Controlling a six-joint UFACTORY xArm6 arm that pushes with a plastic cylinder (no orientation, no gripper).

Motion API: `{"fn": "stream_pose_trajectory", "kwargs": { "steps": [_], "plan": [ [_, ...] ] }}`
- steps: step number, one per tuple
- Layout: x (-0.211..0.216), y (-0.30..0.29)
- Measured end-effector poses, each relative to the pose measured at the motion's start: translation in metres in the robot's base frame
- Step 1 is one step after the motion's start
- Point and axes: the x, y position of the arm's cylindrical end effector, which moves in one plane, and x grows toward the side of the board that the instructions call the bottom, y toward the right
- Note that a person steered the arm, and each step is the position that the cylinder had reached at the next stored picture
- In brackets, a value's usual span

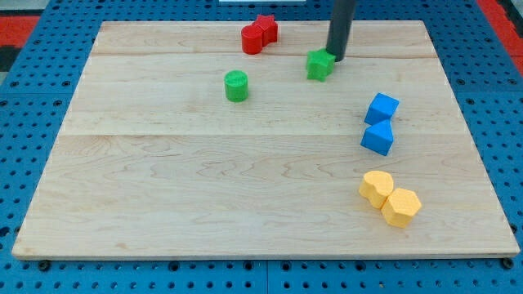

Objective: Move blue cube close to the green star

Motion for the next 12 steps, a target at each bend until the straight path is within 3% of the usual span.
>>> {"fn": "stream_pose_trajectory", "kwargs": {
  "steps": [1,3,5,6,7,9,10,12],
  "plan": [
    [0.024,-0.013],
    [0.054,-0.110],
    [0.061,0.058],
    [0.064,0.096],
    [0.075,0.112],
    [0.096,0.005],
    [0.096,-0.018],
    [0.076,0.143]
  ]
}}
